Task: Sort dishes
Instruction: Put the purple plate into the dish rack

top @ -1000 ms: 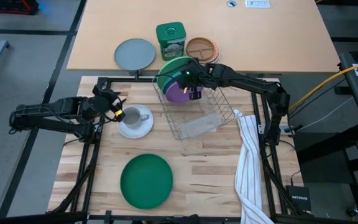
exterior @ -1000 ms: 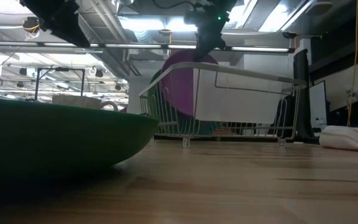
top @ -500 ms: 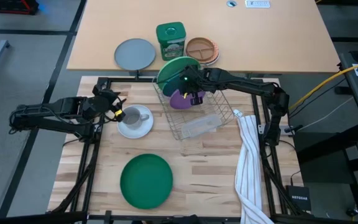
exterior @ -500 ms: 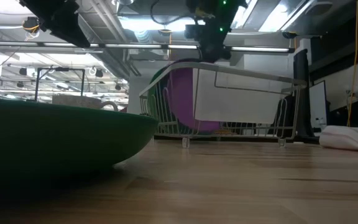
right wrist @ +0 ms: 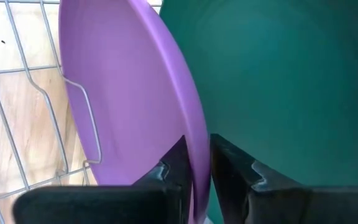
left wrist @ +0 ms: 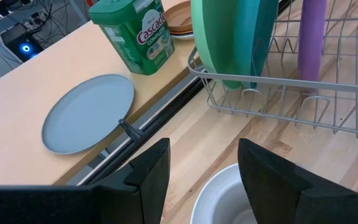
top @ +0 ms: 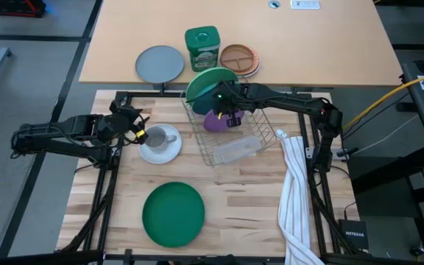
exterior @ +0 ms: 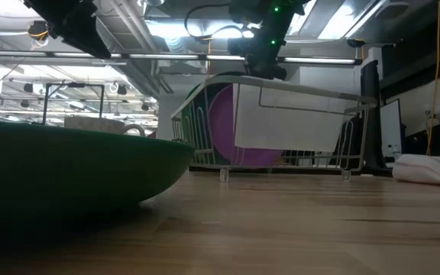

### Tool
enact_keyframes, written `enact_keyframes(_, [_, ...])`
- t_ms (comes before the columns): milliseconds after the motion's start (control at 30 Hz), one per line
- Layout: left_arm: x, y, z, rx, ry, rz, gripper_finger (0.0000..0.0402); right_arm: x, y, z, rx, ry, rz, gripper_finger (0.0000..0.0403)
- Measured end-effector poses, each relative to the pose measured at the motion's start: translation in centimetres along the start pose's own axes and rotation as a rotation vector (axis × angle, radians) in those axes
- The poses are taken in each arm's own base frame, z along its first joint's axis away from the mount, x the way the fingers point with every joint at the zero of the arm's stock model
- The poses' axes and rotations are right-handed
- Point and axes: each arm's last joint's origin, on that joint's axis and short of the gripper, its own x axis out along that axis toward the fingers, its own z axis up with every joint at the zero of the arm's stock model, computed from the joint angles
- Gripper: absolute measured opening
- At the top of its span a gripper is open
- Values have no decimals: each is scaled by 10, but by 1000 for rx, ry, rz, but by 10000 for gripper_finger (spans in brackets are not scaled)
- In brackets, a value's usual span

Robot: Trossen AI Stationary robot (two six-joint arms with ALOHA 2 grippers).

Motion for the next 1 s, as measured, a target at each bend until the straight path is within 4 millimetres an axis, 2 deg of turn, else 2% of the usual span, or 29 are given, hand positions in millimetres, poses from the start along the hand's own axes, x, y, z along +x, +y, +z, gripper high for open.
enact_keyframes(433, [0, 0, 0, 1, 0, 0, 177, 0, -1, -1, -2, 29, -33, 62])
enact_keyframes(600, [0, 0, 0, 1, 0, 0, 177, 0, -1, -1, 52, 50, -61, 63])
enact_keyframes(1000, [0, 0, 0, 2, 0, 0, 177, 0, -1, -1, -1, 35, -43, 63])
